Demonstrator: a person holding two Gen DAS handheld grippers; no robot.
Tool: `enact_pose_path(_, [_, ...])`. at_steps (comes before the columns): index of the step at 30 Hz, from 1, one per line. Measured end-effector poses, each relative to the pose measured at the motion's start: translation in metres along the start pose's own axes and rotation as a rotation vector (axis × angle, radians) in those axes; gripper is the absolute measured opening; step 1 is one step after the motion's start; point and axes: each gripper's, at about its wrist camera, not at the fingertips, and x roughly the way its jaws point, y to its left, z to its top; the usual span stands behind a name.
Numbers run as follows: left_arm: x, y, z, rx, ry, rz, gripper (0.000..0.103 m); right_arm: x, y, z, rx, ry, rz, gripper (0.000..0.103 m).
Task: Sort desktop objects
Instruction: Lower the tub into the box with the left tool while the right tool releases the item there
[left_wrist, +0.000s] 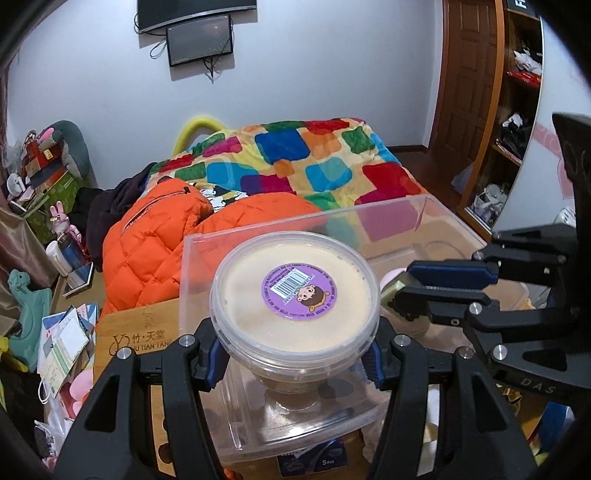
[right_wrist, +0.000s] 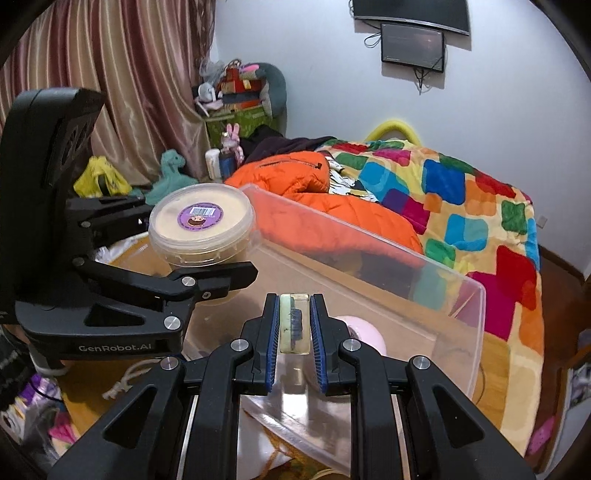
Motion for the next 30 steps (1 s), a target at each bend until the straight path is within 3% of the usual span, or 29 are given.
enact_pose_path(19, [0.018,-0.004,-0.002,0.037,0.081,0.019,0.058,0.015,0.014,0.005,-0.162,0.091,-0.069,0.015])
enact_pose_path(30, [0.023,0.000,-0.003,0.024,0.105,-0.016,0.059,0.022,0.012,0.003,-0.163,0.135,-0.052,0.015])
